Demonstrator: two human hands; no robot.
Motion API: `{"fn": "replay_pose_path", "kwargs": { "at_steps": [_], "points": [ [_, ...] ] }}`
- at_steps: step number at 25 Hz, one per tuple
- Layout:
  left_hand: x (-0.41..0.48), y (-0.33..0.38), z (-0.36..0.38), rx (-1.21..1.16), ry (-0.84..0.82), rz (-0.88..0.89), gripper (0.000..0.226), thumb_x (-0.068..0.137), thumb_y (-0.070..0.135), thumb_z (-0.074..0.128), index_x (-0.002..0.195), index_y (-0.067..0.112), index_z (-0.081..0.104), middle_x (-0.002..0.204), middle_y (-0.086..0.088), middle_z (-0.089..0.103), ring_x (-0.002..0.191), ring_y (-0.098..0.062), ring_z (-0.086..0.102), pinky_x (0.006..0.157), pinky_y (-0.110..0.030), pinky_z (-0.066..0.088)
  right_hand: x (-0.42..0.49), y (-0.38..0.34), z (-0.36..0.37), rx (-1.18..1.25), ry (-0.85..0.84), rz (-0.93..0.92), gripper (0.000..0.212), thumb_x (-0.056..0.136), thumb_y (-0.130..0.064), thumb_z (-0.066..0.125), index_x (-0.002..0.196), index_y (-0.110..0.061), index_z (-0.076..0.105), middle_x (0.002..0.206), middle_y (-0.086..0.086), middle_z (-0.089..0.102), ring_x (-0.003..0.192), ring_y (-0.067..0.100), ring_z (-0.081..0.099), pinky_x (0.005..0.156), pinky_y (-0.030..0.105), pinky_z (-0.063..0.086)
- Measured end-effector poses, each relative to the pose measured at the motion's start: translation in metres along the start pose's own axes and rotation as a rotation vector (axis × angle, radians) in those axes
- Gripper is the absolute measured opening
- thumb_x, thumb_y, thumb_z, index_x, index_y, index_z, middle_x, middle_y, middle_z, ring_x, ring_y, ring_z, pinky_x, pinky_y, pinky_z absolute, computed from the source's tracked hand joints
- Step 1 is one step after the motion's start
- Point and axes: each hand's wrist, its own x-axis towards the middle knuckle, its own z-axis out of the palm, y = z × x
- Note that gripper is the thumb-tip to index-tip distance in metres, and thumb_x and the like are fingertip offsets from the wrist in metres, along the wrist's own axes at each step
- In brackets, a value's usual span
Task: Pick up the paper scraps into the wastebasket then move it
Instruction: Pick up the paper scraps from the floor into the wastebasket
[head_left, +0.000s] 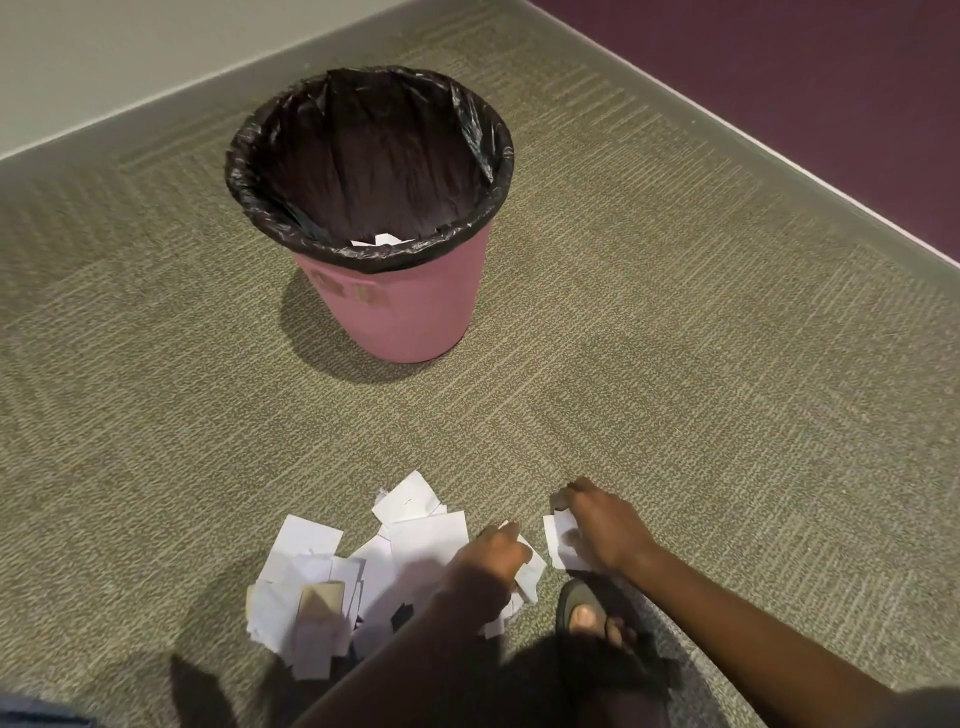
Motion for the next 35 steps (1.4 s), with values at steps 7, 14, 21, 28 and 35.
{"fn": "replay_pose_path", "kwargs": {
  "at_steps": [7, 14, 21, 28, 35],
  "points": [
    [-0.001, -0.009, -0.038, -0.535, 0.068, -0.156, 0.024, 0.078, 0.020, 0.077, 0.095, 0.003, 0.074, 0.095, -0.012, 0.071, 0.087, -0.022, 0.066, 0.071, -0.029, 0.045, 0.017, -0.005, -0.033, 0.240, -0.005, -0.002, 0.004, 0.088, -0.016, 0.069, 0.090, -0.017, 0.072, 0.093, -0.002, 0.069, 0.089, 0.020, 0.065, 0.068, 0.025, 0.042],
    [-0.027, -0.029, -0.178, -0.845, 0.112, -0.176, 0.014, 0.079, 0.007, 0.078, 0.066, 0.008, 0.075, 0.050, 0.000, 0.062, 0.045, -0.012, 0.054, 0.057, -0.025, 0.047, 0.025, -0.035, -0.130, 0.830, 0.138, -0.002, 0.008, 0.086, -0.006, 0.072, 0.078, -0.005, 0.073, 0.076, 0.015, 0.073, 0.063, 0.022, 0.065, 0.055, 0.034, 0.049],
    [-0.069, -0.041, -0.295, -0.859, 0.361, -0.069, 0.013, 0.076, 0.015, 0.081, 0.088, 0.012, 0.079, 0.072, -0.009, 0.076, 0.059, -0.018, 0.063, 0.062, -0.030, 0.048, 0.046, -0.100, -0.276, 1.030, 0.328, -0.282, 0.007, 0.085, -0.012, 0.073, 0.090, -0.007, 0.073, 0.083, 0.008, 0.077, 0.067, 0.019, 0.072, 0.048, 0.023, 0.054],
    [-0.047, -0.078, -0.406, -0.858, 0.719, -0.207, 0.022, 0.073, 0.006, 0.082, 0.093, 0.002, 0.076, 0.091, -0.026, 0.073, 0.059, -0.022, 0.063, 0.067, -0.037, 0.058, 0.117, -0.157, -0.317, 0.915, 0.490, -0.162, 0.005, 0.084, -0.004, 0.071, 0.086, -0.002, 0.067, 0.079, 0.018, 0.072, 0.053, 0.026, 0.071, 0.052, 0.041, 0.061],
    [-0.018, -0.095, -0.415, -0.713, 0.685, -0.393, 0.033, 0.071, 0.007, 0.084, 0.098, -0.002, 0.068, 0.088, -0.012, 0.070, 0.050, -0.011, 0.067, 0.043, -0.019, 0.054, 0.140, -0.170, -0.308, 0.879, 0.510, -0.081, 0.006, 0.079, -0.007, 0.069, 0.078, -0.008, 0.064, 0.078, 0.015, 0.073, 0.057, 0.025, 0.073, 0.052, 0.046, 0.062]
  ]
}}
